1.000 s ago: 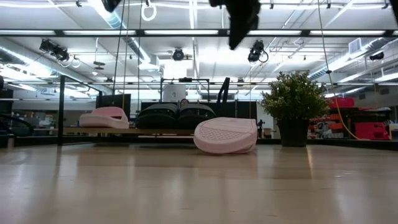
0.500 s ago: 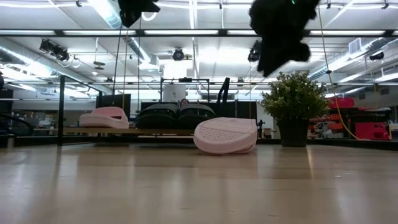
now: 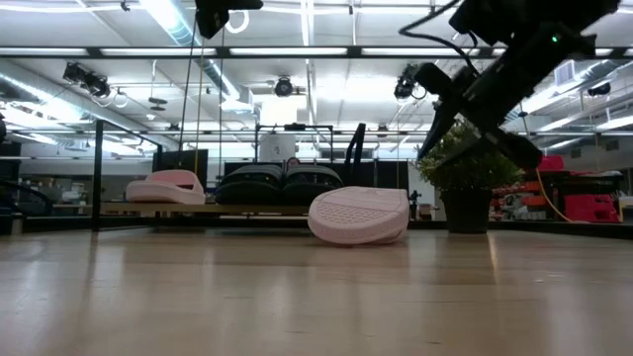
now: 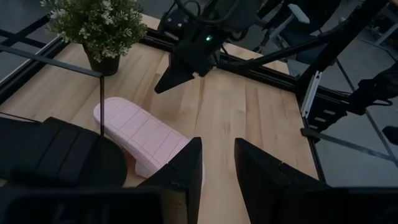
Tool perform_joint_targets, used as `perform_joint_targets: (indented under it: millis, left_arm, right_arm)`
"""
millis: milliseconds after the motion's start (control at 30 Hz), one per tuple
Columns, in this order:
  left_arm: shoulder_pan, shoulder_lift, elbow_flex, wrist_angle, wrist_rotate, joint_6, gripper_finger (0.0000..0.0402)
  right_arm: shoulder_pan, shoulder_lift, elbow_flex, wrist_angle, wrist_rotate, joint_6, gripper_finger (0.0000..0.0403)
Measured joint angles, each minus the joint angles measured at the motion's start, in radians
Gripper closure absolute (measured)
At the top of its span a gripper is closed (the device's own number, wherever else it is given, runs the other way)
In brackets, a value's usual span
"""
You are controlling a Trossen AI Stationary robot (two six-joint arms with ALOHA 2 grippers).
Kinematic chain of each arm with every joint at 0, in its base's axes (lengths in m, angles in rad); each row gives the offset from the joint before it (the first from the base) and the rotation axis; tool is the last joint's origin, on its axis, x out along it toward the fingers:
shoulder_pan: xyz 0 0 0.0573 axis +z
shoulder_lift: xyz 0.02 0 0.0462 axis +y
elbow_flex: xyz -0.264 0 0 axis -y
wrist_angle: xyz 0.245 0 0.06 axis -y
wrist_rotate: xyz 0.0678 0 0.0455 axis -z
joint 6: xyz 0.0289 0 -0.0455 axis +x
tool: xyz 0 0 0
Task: Pick and place slides into the shelf
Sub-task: Put the pink slipper onto the shelf
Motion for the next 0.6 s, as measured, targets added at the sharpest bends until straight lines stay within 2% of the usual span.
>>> perform_joint_targets:
  millis: [167, 367, 500, 600]
  left_arm:
    - [0.000, 0.000, 0.000, 0.003, 0.000, 0.000, 0.0302]
    - [0.000, 0.000, 0.000, 0.003, 0.000, 0.008, 0.0307]
    - [0.000, 0.000, 0.000, 0.004, 0.000, 0.009, 0.0311]
    - [0.000, 0.000, 0.000, 0.005, 0.000, 0.012, 0.0312]
  right_arm:
    - [0.000, 0.006, -0.064, 0.093, 0.014, 0.125, 0.0246]
    - [-0.020, 0.006, -0.088, 0.111, 0.028, 0.230, 0.0181]
    - [-0.050, 0.006, -0.088, 0.145, 0.021, 0.244, 0.0145]
    - [-0.068, 0.006, -0.088, 0.169, 0.000, 0.237, 0.0133]
